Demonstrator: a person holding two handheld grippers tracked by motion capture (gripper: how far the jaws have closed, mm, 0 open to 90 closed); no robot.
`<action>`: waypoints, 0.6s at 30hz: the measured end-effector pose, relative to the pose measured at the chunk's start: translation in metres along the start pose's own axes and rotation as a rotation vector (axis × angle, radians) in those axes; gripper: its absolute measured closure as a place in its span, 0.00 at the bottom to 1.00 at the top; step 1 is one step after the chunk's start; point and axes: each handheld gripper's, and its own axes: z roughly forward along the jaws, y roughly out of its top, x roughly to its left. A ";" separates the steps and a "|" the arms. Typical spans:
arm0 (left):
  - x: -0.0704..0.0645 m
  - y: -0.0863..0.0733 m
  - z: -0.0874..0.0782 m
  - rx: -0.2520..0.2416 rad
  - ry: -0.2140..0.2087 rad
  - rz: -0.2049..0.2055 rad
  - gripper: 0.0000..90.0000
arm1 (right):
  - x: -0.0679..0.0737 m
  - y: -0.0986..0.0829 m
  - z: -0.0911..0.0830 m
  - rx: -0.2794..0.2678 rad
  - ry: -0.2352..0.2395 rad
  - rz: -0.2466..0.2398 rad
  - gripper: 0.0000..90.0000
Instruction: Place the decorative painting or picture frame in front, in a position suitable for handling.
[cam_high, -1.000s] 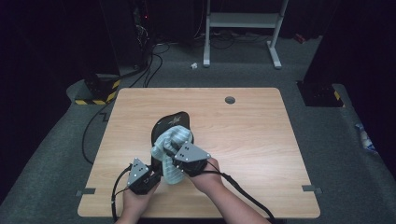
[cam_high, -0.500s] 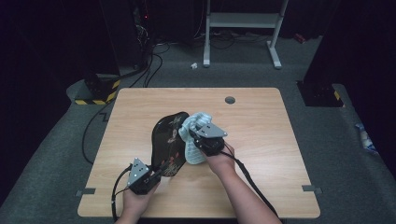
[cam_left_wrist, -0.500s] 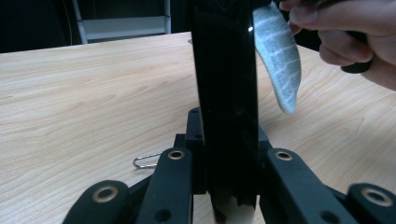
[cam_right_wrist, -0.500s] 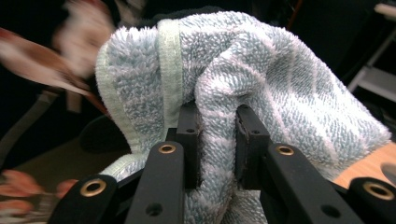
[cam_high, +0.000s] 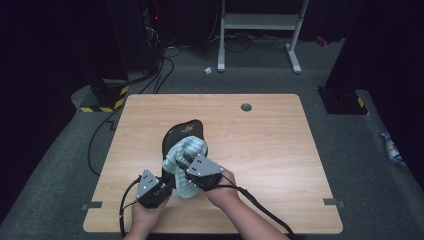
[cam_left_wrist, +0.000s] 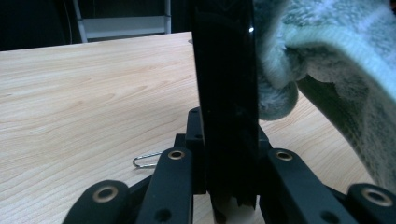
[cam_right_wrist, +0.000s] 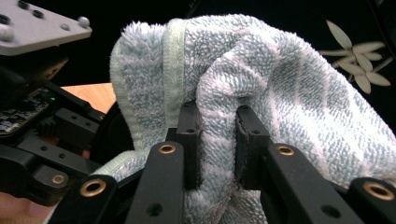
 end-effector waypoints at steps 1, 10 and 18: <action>0.000 0.000 0.000 0.001 -0.001 0.000 0.87 | -0.003 -0.001 0.001 0.003 -0.002 0.005 0.83; 0.000 0.000 0.000 0.000 -0.002 0.001 0.87 | -0.066 -0.035 0.012 0.119 -0.154 0.120 0.83; 0.000 0.000 0.000 0.004 -0.002 -0.003 0.87 | -0.047 -0.042 0.014 0.139 -0.122 0.089 0.83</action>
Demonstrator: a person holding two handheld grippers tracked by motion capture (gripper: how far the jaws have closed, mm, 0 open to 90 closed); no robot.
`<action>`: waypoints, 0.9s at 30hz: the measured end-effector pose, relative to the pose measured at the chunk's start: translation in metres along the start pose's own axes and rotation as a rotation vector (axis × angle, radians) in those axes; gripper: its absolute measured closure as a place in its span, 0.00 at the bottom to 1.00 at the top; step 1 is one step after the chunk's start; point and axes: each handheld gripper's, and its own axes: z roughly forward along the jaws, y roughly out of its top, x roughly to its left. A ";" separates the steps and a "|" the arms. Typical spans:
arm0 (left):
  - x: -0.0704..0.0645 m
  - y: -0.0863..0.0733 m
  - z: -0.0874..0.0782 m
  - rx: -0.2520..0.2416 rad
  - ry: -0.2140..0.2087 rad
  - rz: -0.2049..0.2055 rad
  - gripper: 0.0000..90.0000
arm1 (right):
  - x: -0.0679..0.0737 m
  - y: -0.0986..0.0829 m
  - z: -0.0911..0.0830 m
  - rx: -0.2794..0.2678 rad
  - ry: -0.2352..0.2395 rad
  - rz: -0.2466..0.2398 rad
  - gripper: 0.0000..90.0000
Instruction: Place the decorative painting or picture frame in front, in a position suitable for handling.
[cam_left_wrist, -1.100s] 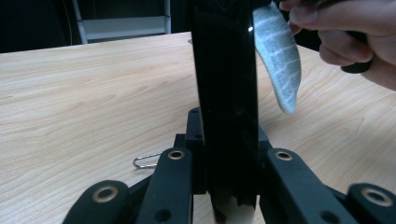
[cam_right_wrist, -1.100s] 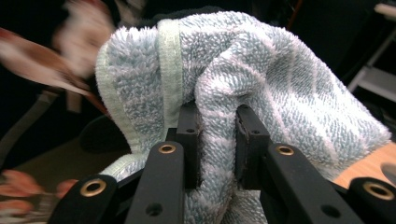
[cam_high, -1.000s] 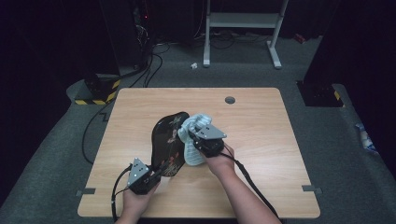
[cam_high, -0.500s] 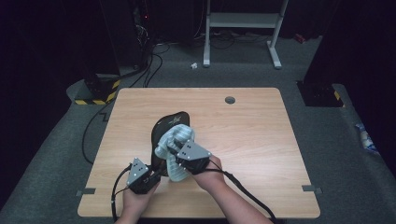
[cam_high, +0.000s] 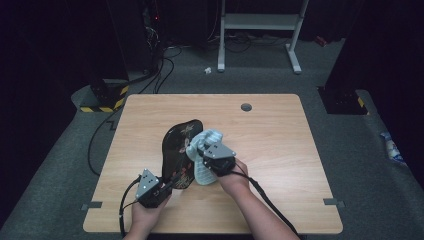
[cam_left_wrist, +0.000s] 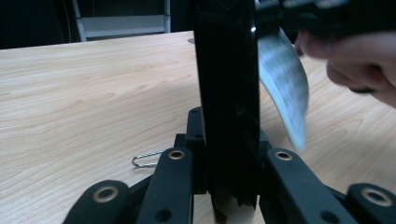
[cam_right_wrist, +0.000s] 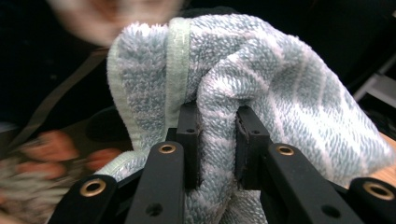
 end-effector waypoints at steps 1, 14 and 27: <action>0.000 0.000 0.000 0.001 0.000 0.001 0.87 | 0.007 -0.001 -0.001 0.000 0.013 -0.014 0.83; 0.001 0.000 0.000 0.000 -0.002 -0.001 0.87 | -0.006 -0.011 0.007 0.021 -0.033 0.020 0.82; 0.001 0.000 0.000 0.000 -0.002 -0.008 0.87 | 0.011 -0.015 0.004 0.032 0.000 -0.009 0.83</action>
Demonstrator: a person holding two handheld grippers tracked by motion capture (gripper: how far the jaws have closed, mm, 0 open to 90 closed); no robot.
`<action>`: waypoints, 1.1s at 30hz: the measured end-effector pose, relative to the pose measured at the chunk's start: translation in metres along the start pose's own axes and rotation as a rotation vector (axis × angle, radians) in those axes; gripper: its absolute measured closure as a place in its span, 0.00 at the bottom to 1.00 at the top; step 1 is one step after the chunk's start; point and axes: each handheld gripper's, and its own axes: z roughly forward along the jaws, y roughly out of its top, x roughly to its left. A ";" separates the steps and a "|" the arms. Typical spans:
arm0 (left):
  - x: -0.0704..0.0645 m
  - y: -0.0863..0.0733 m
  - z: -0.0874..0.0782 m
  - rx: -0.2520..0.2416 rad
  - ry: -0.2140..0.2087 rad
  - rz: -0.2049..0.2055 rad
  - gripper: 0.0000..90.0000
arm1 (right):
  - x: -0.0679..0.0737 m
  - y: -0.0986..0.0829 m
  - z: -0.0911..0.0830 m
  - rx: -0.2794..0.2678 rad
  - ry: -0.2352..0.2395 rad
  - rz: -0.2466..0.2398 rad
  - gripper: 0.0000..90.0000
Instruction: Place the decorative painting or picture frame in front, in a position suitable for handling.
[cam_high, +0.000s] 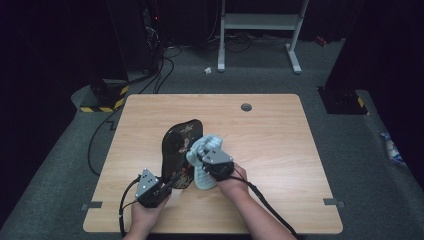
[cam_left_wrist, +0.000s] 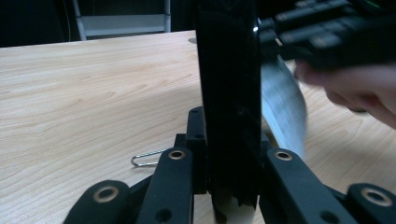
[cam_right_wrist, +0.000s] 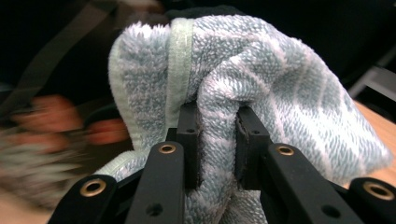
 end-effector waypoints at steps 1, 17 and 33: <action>0.000 0.000 0.000 0.000 0.000 -0.003 0.87 | 0.008 -0.001 -0.002 -0.002 0.018 -0.008 0.83; 0.000 0.000 0.000 0.001 -0.004 -0.005 0.87 | -0.045 -0.018 0.019 0.088 -0.102 0.112 0.82; 0.002 0.000 0.000 0.003 -0.009 -0.025 0.88 | 0.023 -0.019 0.003 0.076 0.055 -0.033 0.82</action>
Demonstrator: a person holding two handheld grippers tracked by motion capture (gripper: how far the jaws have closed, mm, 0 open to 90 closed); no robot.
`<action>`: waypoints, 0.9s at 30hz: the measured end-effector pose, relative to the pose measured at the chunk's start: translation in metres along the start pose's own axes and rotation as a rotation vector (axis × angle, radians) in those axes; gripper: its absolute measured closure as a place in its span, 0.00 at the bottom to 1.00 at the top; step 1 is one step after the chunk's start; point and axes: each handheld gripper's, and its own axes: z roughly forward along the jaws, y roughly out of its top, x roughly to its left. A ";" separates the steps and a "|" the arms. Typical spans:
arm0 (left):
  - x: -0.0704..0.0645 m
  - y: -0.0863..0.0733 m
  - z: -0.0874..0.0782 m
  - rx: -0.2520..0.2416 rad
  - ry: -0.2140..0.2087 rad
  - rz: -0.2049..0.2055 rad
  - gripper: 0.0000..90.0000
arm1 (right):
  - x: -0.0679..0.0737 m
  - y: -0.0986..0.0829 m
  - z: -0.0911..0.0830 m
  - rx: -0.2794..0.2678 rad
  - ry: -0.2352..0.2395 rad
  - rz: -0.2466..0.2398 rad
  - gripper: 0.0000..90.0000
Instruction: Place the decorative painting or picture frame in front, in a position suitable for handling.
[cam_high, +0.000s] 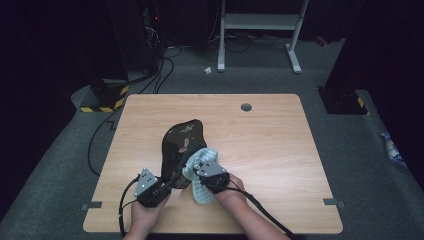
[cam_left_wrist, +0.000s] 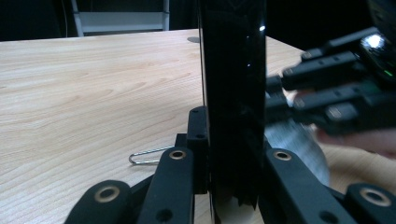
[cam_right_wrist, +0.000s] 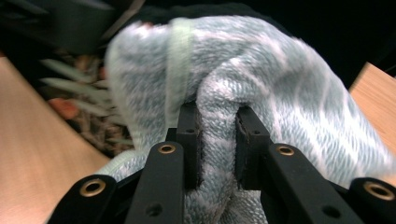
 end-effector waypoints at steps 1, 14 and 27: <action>0.000 0.000 0.000 0.000 0.000 0.000 0.88 | -0.006 0.000 0.001 0.002 -0.015 0.011 0.82; 0.001 0.000 0.000 -0.004 0.001 -0.002 0.88 | -0.025 -0.006 0.011 0.058 -0.069 0.042 0.82; 0.002 0.000 0.000 -0.001 -0.003 -0.014 0.88 | 0.028 -0.011 0.004 0.073 0.070 -0.070 0.82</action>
